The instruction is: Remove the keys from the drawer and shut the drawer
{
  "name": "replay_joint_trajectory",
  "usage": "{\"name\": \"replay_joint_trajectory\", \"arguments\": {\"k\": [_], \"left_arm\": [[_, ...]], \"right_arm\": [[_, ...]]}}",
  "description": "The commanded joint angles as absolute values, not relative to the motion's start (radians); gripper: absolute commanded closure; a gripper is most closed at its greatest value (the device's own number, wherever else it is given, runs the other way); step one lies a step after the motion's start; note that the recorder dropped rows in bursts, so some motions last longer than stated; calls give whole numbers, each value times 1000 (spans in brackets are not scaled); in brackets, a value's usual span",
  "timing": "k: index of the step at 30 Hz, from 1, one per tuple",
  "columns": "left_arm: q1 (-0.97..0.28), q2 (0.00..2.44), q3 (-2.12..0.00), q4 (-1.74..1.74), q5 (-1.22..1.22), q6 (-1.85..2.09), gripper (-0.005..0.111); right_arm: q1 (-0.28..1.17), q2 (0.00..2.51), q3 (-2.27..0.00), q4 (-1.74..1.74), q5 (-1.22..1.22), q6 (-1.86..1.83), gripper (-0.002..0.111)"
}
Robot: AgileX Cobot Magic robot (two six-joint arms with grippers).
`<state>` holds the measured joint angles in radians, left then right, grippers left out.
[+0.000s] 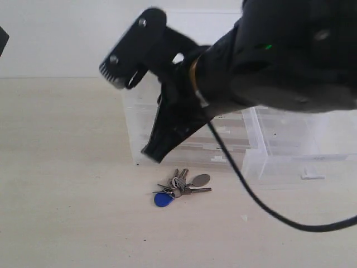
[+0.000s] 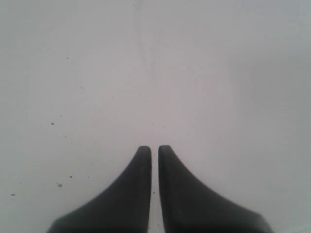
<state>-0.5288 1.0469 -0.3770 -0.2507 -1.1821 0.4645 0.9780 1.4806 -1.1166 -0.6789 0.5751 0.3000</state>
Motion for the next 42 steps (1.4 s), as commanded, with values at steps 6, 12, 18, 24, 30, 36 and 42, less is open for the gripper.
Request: {"name": "replay_joint_trajectory", "arguments": {"k": [6,12,18,24,30,36,42], "left_arm": [[-533,1042,-371,-223,-1170,434,102],[-533,1042,-371,-156,-1157,425,102],[-533,1047,-371,-138,-1157,418,102],[-533,1083,-374,-138,-1183,418,102],[-533,1126,-374,-131,-1221,418,102],[-533,1128,-374,-111,-1221,418,102],[-533,1128,-374,-111,-1221,418,102]], "right_arm": [[981,1173,-1112,-686,691,356,108],[981,1042,-958,-681,727,414,108],[1030,954,-764,-678,616,446,108],[1160,928,-741,-672,630,446,108],[1219,943,-648,-690,764,473,108],[1219,943,-646,-661,719,465,108],[1219,943,-646,-509,709,261,108]]}}
